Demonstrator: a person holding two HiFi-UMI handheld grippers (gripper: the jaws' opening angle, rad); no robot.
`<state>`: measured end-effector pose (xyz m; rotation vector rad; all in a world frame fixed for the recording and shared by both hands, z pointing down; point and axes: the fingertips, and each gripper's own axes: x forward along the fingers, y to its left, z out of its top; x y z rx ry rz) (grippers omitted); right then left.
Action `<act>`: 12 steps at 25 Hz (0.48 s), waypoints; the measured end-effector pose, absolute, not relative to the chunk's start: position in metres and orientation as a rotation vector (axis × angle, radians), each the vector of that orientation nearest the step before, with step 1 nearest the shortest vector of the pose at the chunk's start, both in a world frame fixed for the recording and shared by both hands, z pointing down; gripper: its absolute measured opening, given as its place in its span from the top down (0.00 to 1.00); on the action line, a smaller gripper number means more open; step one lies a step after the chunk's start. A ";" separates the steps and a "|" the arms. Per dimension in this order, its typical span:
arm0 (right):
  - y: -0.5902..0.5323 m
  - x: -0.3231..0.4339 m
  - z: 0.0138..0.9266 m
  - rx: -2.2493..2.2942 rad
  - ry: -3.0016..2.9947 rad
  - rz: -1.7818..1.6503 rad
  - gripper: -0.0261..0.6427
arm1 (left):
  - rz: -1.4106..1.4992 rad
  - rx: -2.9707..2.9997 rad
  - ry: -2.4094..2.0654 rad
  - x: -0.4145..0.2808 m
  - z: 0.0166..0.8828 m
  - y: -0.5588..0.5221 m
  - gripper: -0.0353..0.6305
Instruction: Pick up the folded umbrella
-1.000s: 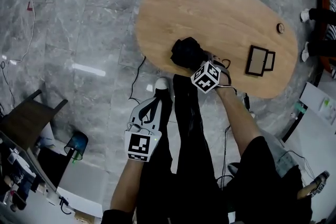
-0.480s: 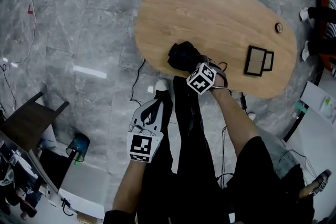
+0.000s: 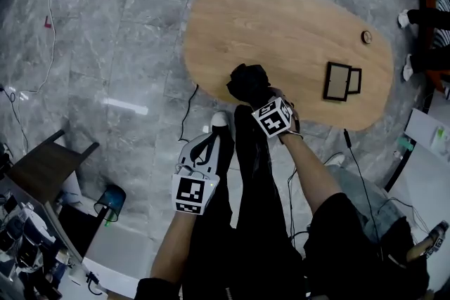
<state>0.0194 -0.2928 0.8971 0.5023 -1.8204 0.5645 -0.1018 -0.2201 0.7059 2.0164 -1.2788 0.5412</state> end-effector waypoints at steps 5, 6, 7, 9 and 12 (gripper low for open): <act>-0.286 0.027 0.859 0.697 -1.894 0.702 0.61 | 0.536 2.052 -1.284 -0.098 0.689 -0.228 0.92; -0.283 0.029 0.850 0.728 -1.904 0.722 0.61 | 0.535 2.062 -1.283 -0.096 0.685 -0.230 0.92; -0.279 0.030 0.842 0.753 -1.915 0.736 0.61 | 0.536 2.072 -1.281 -0.095 0.680 -0.231 0.92; -0.271 0.032 0.825 0.784 -1.939 0.751 0.61 | 0.546 2.094 -1.276 -0.092 0.672 -0.235 0.92; -0.261 0.041 0.800 0.827 -1.963 0.763 0.61 | 0.555 2.137 -1.272 -0.083 0.657 -0.242 0.92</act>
